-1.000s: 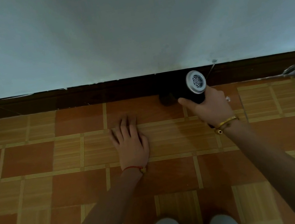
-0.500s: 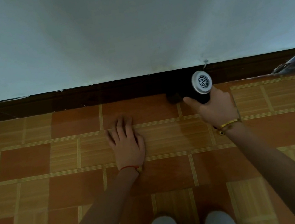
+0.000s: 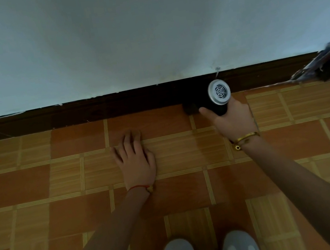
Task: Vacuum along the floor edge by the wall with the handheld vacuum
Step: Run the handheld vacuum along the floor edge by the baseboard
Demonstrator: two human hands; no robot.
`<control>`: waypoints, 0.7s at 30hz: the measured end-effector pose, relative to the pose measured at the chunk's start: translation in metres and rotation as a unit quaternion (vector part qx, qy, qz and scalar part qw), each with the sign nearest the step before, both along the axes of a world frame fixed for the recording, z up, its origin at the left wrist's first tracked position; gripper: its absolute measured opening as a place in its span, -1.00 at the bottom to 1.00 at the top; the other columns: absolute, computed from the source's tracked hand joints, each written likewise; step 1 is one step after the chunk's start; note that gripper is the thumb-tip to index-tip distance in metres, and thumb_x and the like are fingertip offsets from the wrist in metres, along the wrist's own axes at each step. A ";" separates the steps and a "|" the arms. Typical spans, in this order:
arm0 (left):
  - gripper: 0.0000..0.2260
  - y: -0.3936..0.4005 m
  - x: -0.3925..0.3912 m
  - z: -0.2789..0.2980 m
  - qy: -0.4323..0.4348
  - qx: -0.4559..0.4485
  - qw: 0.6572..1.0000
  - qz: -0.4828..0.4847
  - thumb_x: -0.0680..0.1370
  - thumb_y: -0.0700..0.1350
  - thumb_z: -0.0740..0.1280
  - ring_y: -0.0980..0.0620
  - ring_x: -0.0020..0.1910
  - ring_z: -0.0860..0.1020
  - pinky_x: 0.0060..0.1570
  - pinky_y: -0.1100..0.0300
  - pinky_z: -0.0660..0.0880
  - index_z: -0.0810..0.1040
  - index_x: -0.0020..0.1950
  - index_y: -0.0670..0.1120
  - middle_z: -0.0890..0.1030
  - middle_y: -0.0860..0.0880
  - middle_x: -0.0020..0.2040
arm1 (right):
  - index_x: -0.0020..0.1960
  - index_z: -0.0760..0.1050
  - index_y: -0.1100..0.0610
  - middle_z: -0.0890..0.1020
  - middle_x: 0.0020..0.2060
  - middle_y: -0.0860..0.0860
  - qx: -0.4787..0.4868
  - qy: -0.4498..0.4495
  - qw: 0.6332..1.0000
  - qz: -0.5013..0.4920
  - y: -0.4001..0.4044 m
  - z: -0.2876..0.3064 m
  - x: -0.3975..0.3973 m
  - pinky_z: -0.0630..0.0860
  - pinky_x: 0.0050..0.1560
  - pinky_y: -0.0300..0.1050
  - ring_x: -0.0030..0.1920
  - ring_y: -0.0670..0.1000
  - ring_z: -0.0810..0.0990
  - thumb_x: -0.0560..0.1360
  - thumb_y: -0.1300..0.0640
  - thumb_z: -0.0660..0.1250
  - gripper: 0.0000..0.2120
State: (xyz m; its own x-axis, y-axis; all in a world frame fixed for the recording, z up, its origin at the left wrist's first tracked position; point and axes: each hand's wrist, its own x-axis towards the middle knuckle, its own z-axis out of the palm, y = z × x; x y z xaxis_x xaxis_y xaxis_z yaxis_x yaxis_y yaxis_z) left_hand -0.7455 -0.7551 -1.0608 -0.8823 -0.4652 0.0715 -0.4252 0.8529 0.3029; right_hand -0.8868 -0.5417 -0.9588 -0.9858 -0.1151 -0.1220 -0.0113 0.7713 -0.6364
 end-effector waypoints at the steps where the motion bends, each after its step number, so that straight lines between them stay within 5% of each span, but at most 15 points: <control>1: -0.56 0.000 0.000 0.000 0.000 0.002 1.000 0.001 0.58 -0.02 0.12 -0.16 0.49 0.22 0.49 -0.28 0.02 0.33 0.46 -0.07 0.33 -0.13 0.47 | 0.23 0.47 0.12 0.66 -0.07 0.03 0.002 0.003 1.000 0.011 -0.001 0.000 0.003 0.51 0.00 -0.12 0.03 0.09 0.62 0.40 -0.23 0.40 -0.44; 3: -0.55 0.000 -0.001 0.000 0.001 0.004 1.000 0.002 0.58 -0.02 0.11 -0.16 0.49 0.22 0.49 -0.29 0.02 0.32 0.47 -0.07 0.33 -0.13 0.47 | 0.26 0.46 0.10 0.66 0.01 0.00 -0.007 -0.014 0.999 0.050 -0.008 0.001 0.010 0.46 -0.04 -0.29 0.07 0.01 0.59 0.40 -0.22 0.40 -0.43; 9: -0.55 0.000 -0.001 -0.001 0.006 0.009 1.000 0.000 0.57 -0.01 0.10 -0.15 0.48 0.22 0.49 -0.29 0.02 0.33 0.46 -0.07 0.34 -0.13 0.46 | 0.27 0.44 0.02 0.66 0.04 -0.01 -0.027 -0.032 0.995 0.086 -0.021 0.001 0.020 0.53 0.04 -0.09 0.09 0.04 0.60 0.38 -0.24 0.40 -0.44; 14: -0.55 -0.001 -0.001 -0.002 0.007 0.002 1.000 -0.002 0.57 -0.02 0.12 -0.16 0.47 0.24 0.48 -0.29 0.06 0.34 0.46 -0.06 0.35 -0.13 0.46 | 0.30 0.41 0.07 0.66 0.02 -0.02 0.023 0.025 0.999 0.030 -0.005 0.000 0.015 0.23 -0.04 -0.17 0.07 0.05 0.61 0.42 -0.23 0.37 -0.42; 21: -0.54 0.000 0.000 0.001 0.000 -0.002 1.000 -0.003 0.57 0.00 0.11 -0.17 0.47 0.25 0.48 -0.29 0.05 0.34 0.46 -0.08 0.36 -0.15 0.46 | 0.22 0.48 0.03 0.66 -0.04 -0.04 0.001 -0.034 0.993 0.113 -0.005 0.000 0.029 0.46 -0.10 -0.21 0.04 0.01 0.61 0.39 -0.24 0.39 -0.49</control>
State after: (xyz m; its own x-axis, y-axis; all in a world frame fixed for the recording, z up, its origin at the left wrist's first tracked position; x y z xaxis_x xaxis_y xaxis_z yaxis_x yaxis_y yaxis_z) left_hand -0.7457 -0.7547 -1.0594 -0.8850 -0.4600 0.0726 -0.4205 0.8564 0.2995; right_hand -0.8579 -0.5463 -0.9583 -0.9247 -0.3311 -0.1879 -0.1406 0.7557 -0.6397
